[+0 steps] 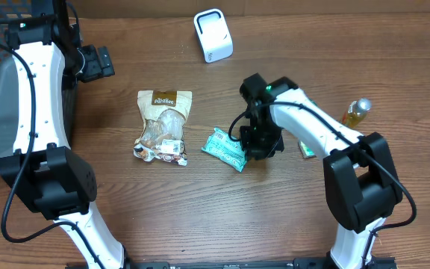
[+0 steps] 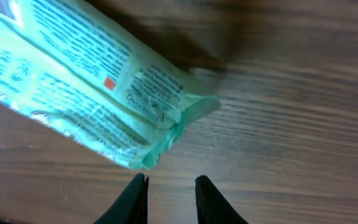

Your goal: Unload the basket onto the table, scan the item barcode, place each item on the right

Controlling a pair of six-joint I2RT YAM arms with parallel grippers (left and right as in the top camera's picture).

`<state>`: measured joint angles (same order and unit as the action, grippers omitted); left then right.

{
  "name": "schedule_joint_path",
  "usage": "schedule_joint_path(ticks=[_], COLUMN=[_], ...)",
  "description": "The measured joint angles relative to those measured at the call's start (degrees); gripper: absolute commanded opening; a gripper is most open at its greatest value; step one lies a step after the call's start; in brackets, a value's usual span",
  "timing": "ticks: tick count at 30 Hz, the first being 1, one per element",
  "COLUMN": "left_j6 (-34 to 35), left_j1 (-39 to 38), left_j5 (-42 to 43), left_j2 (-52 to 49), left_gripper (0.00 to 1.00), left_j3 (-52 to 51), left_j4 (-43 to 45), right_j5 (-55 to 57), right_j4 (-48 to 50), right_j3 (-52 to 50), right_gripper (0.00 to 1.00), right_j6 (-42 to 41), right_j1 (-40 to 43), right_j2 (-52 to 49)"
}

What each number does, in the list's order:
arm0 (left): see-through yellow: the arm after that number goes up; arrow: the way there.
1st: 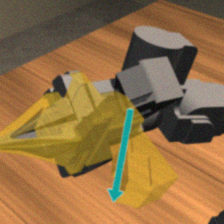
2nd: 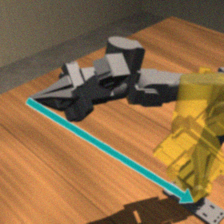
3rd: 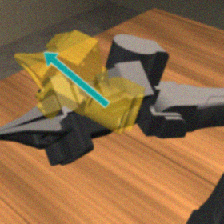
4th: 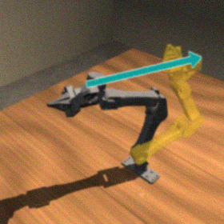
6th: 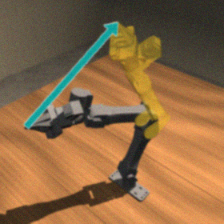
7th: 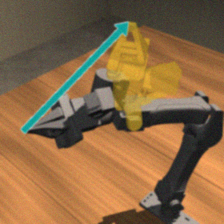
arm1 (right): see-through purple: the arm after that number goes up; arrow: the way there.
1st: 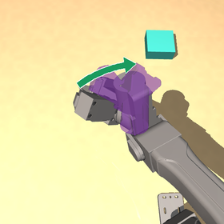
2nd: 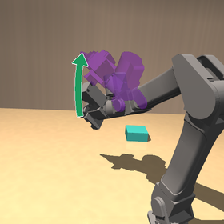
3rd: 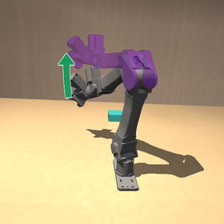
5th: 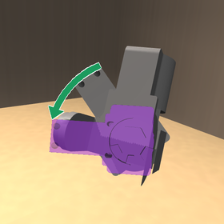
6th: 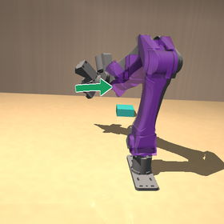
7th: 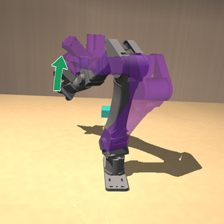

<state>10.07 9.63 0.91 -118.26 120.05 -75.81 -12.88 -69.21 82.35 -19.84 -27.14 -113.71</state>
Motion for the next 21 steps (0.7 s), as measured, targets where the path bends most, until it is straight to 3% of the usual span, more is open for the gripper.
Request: schedule_joint_path(ticks=[10,21], left_j6=[0.0,0.0], left_j1=[0.0,0.0], left_j5=[0.0,0.0], left_j2=[0.0,0.0], left_gripper=[1.00,1.00], left_j3=[0.0,0.0], left_j4=[0.0,0.0], right_j5=[-2.2,-3.4], right_j4=[5.8,13.6], right_j3=[-4.3,-4.4], right_gripper=[0.26,0.25], right_j6=[-8.0,-6.2], right_j1=[-0.2,-0.3], right_j2=[0.0,0.0])
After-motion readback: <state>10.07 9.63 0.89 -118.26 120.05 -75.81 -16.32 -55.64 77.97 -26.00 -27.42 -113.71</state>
